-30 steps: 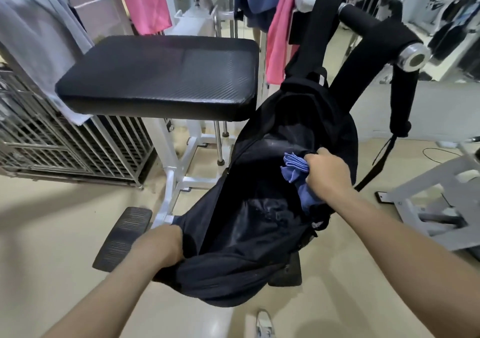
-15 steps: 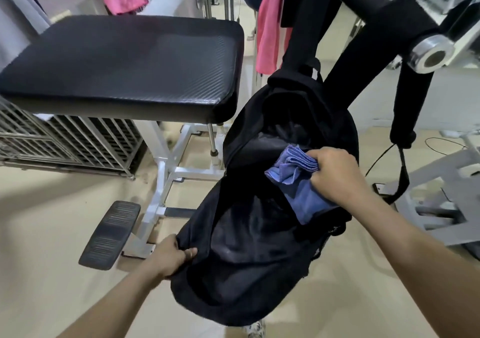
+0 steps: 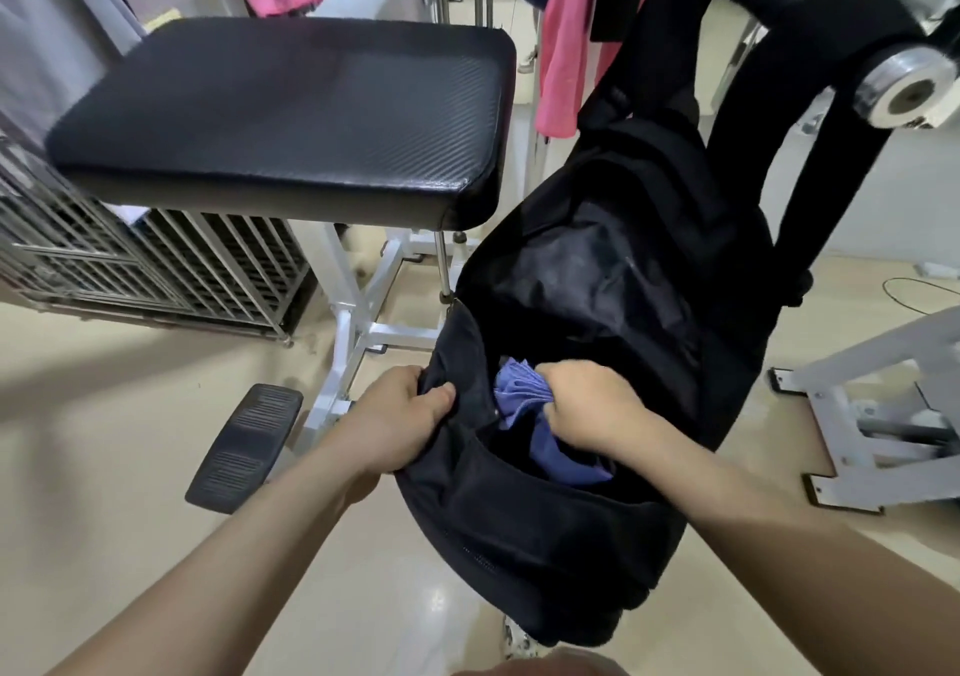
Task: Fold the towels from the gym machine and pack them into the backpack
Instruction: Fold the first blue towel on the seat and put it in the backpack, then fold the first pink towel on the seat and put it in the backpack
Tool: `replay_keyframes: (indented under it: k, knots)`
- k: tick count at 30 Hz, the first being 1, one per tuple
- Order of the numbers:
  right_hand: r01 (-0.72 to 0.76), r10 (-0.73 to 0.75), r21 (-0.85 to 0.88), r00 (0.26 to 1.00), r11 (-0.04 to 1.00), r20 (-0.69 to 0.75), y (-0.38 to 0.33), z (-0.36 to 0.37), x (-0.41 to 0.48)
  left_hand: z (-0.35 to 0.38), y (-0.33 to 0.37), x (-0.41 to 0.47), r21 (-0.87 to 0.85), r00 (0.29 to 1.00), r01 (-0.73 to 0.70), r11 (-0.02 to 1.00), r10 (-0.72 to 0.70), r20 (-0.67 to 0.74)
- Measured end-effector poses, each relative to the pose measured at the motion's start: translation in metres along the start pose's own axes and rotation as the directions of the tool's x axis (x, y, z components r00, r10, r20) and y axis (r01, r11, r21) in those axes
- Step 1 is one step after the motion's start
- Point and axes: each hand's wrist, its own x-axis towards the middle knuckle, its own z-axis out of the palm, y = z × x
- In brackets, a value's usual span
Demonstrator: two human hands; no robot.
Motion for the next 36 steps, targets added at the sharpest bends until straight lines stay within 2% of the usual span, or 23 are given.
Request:
replay_keyframes:
  k: [2,4,6,9,11,12,14,16,19,22,25,28,30,31,33,36]
  knots:
    - [-0.106,0.069,0.17,0.975,0.98,0.209,0.002,0.014,0.03,-0.006,0.002,-0.01,-0.001,1.0,-0.009,1.0,0.009,0.004]
    - [-0.186,0.118,0.286,0.964,0.94,0.239,0.0,0.028,0.059,-0.013,0.003,-0.017,-0.013,1.0,-0.007,1.0,0.007,0.005]
    - [-0.257,0.193,0.347,0.959,0.902,0.208,-0.008,0.043,0.076,-0.017,0.002,-0.022,-0.02,1.0,0.003,1.0,-0.003,0.008]
    - [-0.313,0.318,0.157,0.948,0.937,-0.006,-0.023,0.058,0.074,-0.024,-0.002,-0.033,-0.019,1.0,-0.007,1.0,0.007,0.016]
    - [-0.28,0.289,0.102,0.954,0.955,-0.086,-0.032,0.072,0.073,-0.027,-0.005,-0.04,-0.023,1.0,-0.022,0.999,0.023,0.019]
    - [-0.233,0.24,0.111,0.969,0.966,-0.062,-0.036,0.081,0.075,-0.028,-0.006,-0.043,-0.017,0.999,-0.029,0.999,0.029,0.019]
    - [-0.083,0.069,0.127,0.991,0.988,0.111,-0.038,0.099,0.079,-0.029,-0.009,-0.045,-0.013,0.999,-0.03,0.999,0.03,0.038]
    - [-0.004,-0.03,0.109,0.951,0.994,0.307,-0.034,0.114,0.079,-0.031,-0.011,-0.048,-0.012,0.998,-0.033,0.999,0.034,0.058]
    - [-0.037,0.01,0.053,0.9,0.998,0.436,-0.028,0.126,0.072,-0.035,-0.015,-0.048,-0.018,0.996,-0.031,0.999,0.033,0.081]
    - [-0.035,0.009,0.049,0.893,0.998,0.449,-0.029,0.114,0.072,-0.036,-0.017,-0.041,-0.009,0.996,-0.015,1.0,0.015,0.088]
    - [0.018,-0.04,0.067,0.94,0.998,0.34,-0.034,0.071,0.061,-0.031,-0.027,-0.025,-0.011,0.996,0.017,1.0,-0.016,0.089]
    - [0.082,-0.084,0.069,0.996,0.994,0.032,-0.036,0.014,0.027,-0.016,-0.035,-0.01,0.02,0.996,0.023,1.0,-0.025,0.084]
    - [0.088,-0.08,0.038,0.979,0.995,-0.185,-0.033,-0.026,0.003,-0.004,-0.037,0.0,0.097,0.997,0.01,0.995,-0.018,0.081]
    - [0.074,-0.066,0.016,0.952,0.997,-0.299,-0.03,-0.044,-0.009,0.0,-0.041,0.007,0.146,0.997,-0.004,0.989,-0.008,0.079]
    - [0.041,-0.043,-0.016,0.851,0.999,-0.524,-0.019,-0.077,-0.029,0.004,-0.043,0.019,0.251,0.997,-0.027,0.968,0.009,0.074]
    - [0.047,-0.003,0.035,0.633,0.998,-0.774,0.007,-0.112,-0.057,0.004,-0.046,0.037,0.382,0.997,-0.025,0.924,-0.003,0.073]
